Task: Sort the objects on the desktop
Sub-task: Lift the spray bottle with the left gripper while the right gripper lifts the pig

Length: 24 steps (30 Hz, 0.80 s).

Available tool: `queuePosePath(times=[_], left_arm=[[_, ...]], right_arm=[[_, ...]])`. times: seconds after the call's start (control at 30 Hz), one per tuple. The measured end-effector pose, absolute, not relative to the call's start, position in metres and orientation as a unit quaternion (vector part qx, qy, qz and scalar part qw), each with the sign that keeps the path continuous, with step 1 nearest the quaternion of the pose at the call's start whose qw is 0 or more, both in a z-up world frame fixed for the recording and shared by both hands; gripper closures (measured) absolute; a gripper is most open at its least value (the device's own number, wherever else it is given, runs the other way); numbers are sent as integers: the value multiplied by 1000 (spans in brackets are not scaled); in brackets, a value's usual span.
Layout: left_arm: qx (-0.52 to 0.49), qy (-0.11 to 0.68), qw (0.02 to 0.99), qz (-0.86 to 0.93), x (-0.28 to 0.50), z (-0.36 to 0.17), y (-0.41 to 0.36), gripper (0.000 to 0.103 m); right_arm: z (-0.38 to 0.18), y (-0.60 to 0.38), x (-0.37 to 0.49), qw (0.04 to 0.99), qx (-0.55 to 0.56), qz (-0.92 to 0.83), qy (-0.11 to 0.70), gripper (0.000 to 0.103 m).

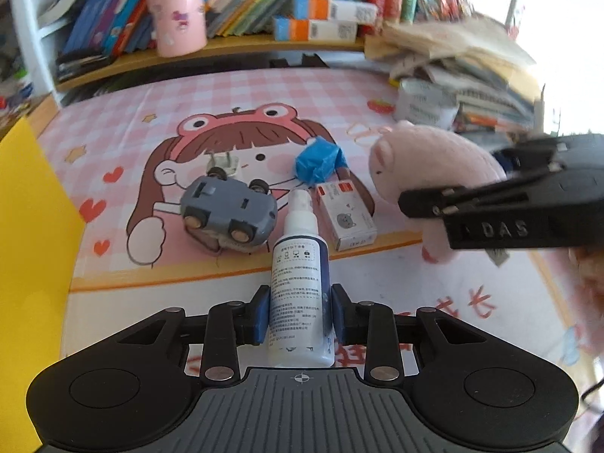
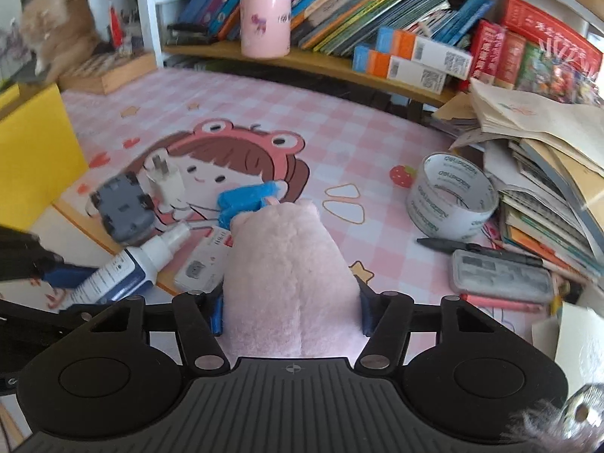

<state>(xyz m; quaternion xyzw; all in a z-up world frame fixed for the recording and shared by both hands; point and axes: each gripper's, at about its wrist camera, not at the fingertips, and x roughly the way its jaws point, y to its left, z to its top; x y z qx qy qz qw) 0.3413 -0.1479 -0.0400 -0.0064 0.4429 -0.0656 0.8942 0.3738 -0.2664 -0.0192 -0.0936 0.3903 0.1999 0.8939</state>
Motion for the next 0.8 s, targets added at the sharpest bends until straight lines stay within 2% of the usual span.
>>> queuePosePath(times=[0.5,0.8], left_arm=[[-140,387,906,-99,289,8,-106,72],[-165,368,906,-127,255,21,-86,72]], right_arm=[[18,-285,301,913,10,160,375,45],[28,-274,260,916,29,138,376,45]])
